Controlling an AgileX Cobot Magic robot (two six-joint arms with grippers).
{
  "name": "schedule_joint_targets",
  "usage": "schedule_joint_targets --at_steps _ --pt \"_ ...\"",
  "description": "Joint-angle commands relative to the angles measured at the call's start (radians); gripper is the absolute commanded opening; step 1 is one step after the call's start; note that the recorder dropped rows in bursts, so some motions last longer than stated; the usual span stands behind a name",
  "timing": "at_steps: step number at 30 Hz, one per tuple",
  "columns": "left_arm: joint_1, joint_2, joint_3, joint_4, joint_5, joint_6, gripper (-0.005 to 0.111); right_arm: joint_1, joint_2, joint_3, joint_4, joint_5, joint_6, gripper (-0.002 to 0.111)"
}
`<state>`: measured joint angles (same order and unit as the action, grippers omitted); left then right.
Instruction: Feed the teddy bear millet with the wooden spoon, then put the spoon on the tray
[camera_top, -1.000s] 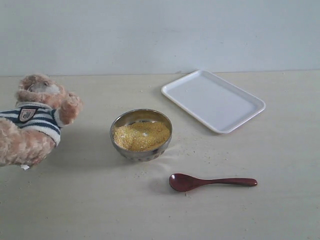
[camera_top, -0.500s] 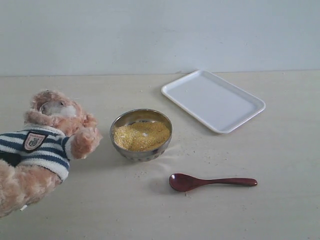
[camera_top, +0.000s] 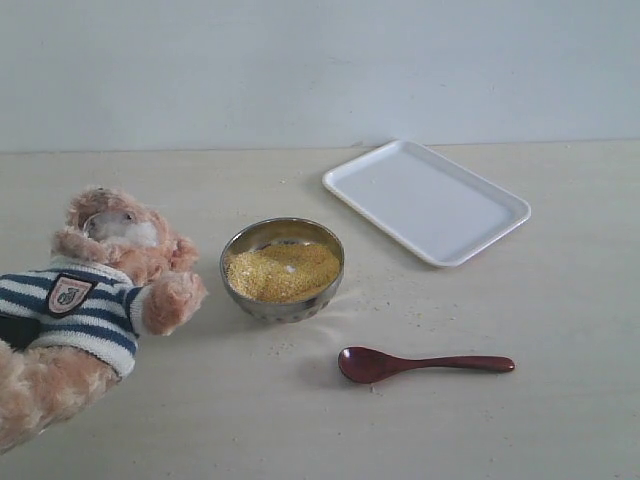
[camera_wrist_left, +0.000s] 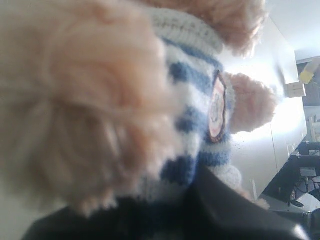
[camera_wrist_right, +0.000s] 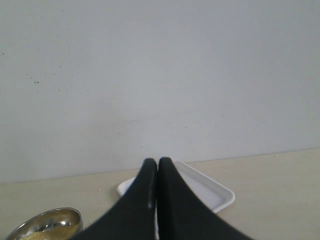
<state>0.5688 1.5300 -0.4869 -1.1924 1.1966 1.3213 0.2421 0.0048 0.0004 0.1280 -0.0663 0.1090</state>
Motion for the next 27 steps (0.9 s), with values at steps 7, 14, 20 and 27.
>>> schedule_joint_targets --at_steps 7,14,20,27 --pt "0.005 -0.009 0.004 -0.003 0.025 0.007 0.007 -0.003 -0.005 0.000 -0.003 -0.011 -0.005 0.000" --pt "0.005 -0.009 0.004 -0.003 0.025 0.007 0.007 -0.003 -0.005 0.000 -0.003 -0.040 -0.003 0.000" --pt "0.005 -0.009 0.004 -0.003 0.025 0.007 0.007 -0.003 -0.005 0.000 -0.001 -0.114 -0.003 0.000" --pt "0.005 -0.009 0.004 -0.003 0.025 0.015 0.007 -0.003 -0.005 0.000 0.022 -0.234 0.130 0.000"
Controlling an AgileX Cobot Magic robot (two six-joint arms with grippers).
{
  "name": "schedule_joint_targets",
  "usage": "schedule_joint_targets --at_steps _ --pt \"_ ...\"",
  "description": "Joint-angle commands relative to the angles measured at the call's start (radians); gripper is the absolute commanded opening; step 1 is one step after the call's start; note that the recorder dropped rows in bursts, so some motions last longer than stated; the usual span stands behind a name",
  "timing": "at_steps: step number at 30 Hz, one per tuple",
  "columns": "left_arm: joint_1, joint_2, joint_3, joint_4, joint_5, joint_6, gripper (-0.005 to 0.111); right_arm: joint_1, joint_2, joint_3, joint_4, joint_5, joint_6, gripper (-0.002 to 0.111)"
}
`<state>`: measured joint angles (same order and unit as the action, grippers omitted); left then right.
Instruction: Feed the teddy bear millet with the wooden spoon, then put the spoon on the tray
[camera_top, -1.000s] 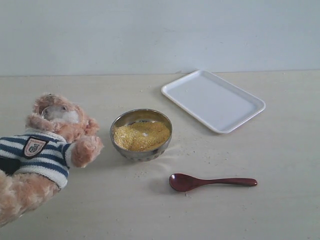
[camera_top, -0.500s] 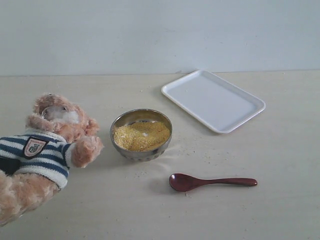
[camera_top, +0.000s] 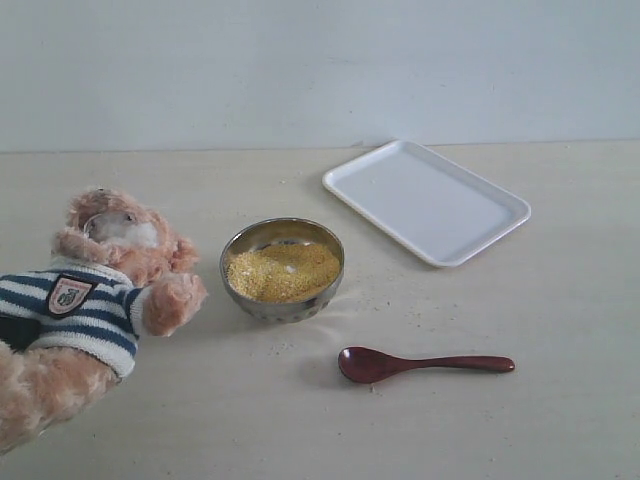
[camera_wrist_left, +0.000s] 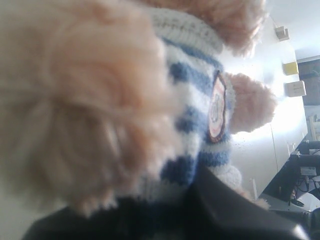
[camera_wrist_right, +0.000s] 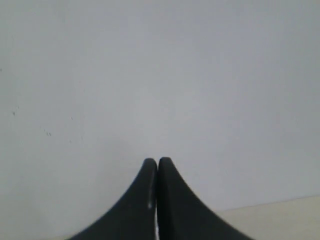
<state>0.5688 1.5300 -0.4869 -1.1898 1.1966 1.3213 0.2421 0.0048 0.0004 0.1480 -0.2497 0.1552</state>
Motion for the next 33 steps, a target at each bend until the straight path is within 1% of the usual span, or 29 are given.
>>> schedule_joint_targets --at_steps 1,6,8,11,15,18,20,21,23,24,25,26,27,28,29,31,33 --pt "0.005 -0.009 0.004 -0.006 0.025 0.018 0.007 -0.003 -0.005 -0.020 0.000 -0.017 0.084 0.000" --pt "0.005 -0.009 0.004 -0.006 0.025 0.023 0.007 -0.001 0.026 -0.206 -0.007 0.330 0.053 0.000" --pt "0.005 -0.009 0.004 -0.006 0.025 0.023 0.007 -0.001 0.072 -0.287 -0.007 0.445 -0.016 0.000" --pt "0.005 -0.009 0.004 -0.006 0.025 0.023 0.007 -0.001 0.173 -0.411 0.013 0.608 -0.200 0.000" --pt "0.005 -0.009 0.004 -0.006 0.025 0.023 0.007 -0.001 0.332 -0.570 0.106 0.863 -0.469 0.000" --pt "0.005 -0.009 0.004 -0.006 0.025 0.023 0.007 0.003 0.445 -0.647 0.175 0.999 -0.617 0.000" --pt "0.005 -0.009 0.004 -0.006 0.025 0.023 0.007 0.049 0.547 -0.685 0.207 1.073 -0.801 0.000" --pt "0.005 -0.009 0.004 -0.006 0.025 0.023 0.007 0.088 0.619 -0.704 0.207 1.141 -0.879 0.000" --pt "0.005 -0.009 0.004 -0.006 0.025 0.023 0.007 0.158 0.741 -0.719 0.175 1.195 -0.885 0.002" --pt "0.005 -0.009 0.004 -0.006 0.025 0.023 0.007 0.178 0.786 -0.723 0.168 1.200 -0.885 0.005" --pt "0.005 -0.009 0.004 -0.006 0.025 0.023 0.007 0.211 0.872 -0.723 0.138 1.190 -0.885 0.016" --pt "0.005 -0.009 0.004 -0.006 0.025 0.023 0.007 0.226 0.914 -0.723 0.106 1.179 -0.885 0.025" --pt "0.005 -0.009 0.004 -0.006 0.025 0.023 0.007 0.251 0.983 -0.723 0.040 1.158 -0.872 0.042" --pt "0.005 -0.009 0.004 -0.006 0.025 0.023 0.007 0.282 1.029 -0.723 0.009 1.124 -0.867 0.052" --pt "0.005 -0.009 0.004 -0.006 0.025 0.023 0.007 0.310 1.074 -0.723 -0.002 1.087 -0.867 0.057" --pt "0.005 -0.009 0.004 -0.006 0.025 0.026 0.007 0.357 1.171 -0.746 -0.017 1.040 -0.867 0.057" --pt "0.005 -0.009 0.004 -0.006 0.025 0.026 0.007 0.370 1.277 -0.793 -0.024 1.024 -0.865 0.057"
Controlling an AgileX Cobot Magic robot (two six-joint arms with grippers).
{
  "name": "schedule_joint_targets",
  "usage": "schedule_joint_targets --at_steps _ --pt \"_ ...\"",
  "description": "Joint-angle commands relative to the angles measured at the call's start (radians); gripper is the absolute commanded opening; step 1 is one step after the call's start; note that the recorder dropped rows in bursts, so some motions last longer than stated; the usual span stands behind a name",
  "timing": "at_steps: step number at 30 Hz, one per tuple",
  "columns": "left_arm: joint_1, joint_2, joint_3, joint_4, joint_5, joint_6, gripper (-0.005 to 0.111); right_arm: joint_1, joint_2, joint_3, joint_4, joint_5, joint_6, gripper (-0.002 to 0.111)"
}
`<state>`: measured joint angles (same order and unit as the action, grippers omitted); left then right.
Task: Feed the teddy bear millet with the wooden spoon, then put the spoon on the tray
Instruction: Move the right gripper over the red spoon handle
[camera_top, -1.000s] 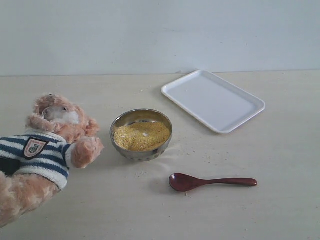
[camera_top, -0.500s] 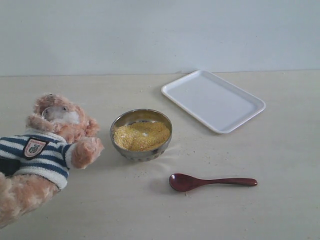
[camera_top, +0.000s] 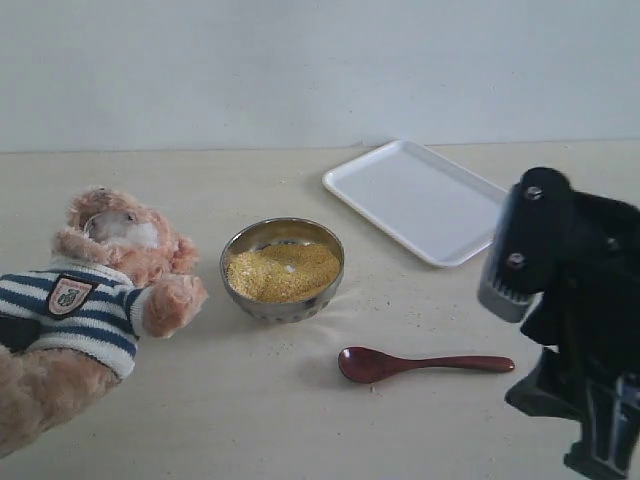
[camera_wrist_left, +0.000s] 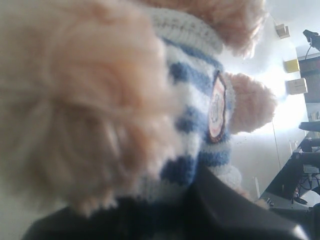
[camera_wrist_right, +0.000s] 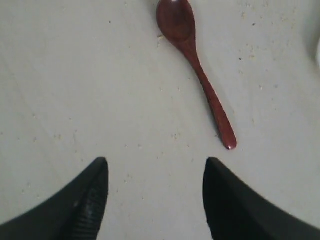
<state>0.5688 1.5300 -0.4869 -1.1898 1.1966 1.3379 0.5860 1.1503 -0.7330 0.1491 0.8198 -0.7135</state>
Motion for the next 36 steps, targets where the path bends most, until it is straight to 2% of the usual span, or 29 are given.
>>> schedule_joint_targets --at_steps 1,10,15,22,36 --pt "0.005 -0.009 0.004 -0.006 0.025 0.011 0.007 0.026 0.176 -0.089 -0.031 -0.060 0.018 0.057" --pt "0.005 -0.009 0.004 -0.006 0.025 0.014 0.007 0.011 0.399 -0.262 -0.053 0.055 0.053 0.057" --pt "0.005 -0.009 0.004 -0.006 0.025 0.014 0.007 -0.092 0.454 -0.269 -0.012 0.080 0.068 0.057" --pt "0.005 -0.009 0.004 -0.006 0.025 0.014 0.007 -0.220 0.497 -0.269 0.176 0.087 -0.069 0.057" --pt "0.005 -0.009 0.004 -0.006 0.025 0.016 0.007 -0.218 0.678 -0.269 0.162 -0.084 -0.170 0.057"
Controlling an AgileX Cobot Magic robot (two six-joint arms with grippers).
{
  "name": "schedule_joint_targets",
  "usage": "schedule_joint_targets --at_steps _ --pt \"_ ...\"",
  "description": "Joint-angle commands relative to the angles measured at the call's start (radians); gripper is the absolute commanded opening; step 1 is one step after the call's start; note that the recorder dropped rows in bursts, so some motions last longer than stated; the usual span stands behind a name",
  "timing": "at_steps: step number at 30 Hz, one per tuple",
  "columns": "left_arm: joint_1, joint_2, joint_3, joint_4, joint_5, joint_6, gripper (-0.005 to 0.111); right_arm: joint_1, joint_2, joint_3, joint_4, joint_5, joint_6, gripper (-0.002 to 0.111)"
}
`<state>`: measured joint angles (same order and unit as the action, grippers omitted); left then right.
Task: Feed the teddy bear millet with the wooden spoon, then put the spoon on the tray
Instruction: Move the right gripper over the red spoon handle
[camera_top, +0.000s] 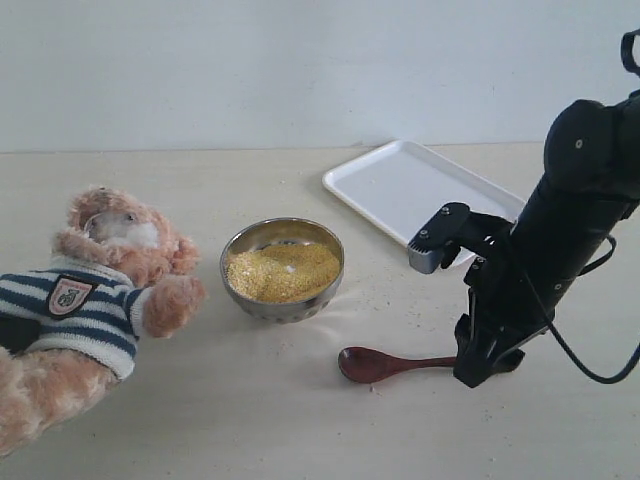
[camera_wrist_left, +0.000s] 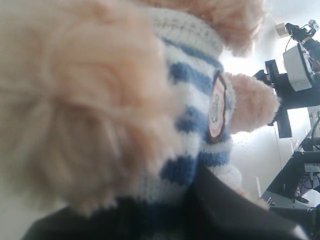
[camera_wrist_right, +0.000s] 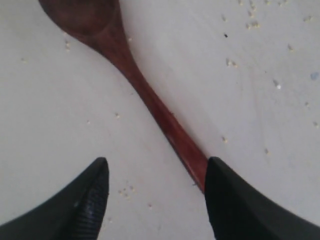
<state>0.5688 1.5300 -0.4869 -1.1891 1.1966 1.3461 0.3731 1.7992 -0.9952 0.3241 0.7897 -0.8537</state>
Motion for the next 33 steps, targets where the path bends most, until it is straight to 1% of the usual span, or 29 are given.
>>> schedule_joint_targets --at_steps 1,11,14,16,22,27,31,33 --pt "0.005 -0.009 0.004 -0.006 0.025 0.008 0.007 -0.005 0.040 -0.009 -0.015 -0.057 -0.040 0.057" --pt "0.005 -0.009 0.004 -0.006 0.025 0.008 0.007 -0.005 0.100 -0.055 -0.020 -0.037 -0.044 0.057" --pt "0.005 -0.009 0.004 -0.006 0.025 0.008 0.007 -0.005 0.100 -0.053 -0.022 -0.019 -0.038 0.053" --pt "0.005 -0.009 0.004 -0.006 0.025 0.008 0.007 -0.005 0.111 -0.053 -0.022 0.009 -0.034 0.053" --pt "0.005 -0.009 0.004 -0.006 0.025 0.008 0.007 -0.005 0.141 -0.053 -0.013 0.136 0.053 0.052" --pt "0.005 -0.009 0.004 -0.006 0.025 0.008 0.007 -0.005 0.137 -0.053 0.095 0.251 0.138 0.052" --pt "0.005 -0.009 0.004 -0.006 0.025 0.008 0.007 -0.005 0.137 -0.052 0.124 0.258 0.226 0.052" --pt "0.005 -0.009 0.004 -0.006 0.025 0.008 0.007 0.000 0.137 -0.052 0.122 0.255 0.237 0.052"
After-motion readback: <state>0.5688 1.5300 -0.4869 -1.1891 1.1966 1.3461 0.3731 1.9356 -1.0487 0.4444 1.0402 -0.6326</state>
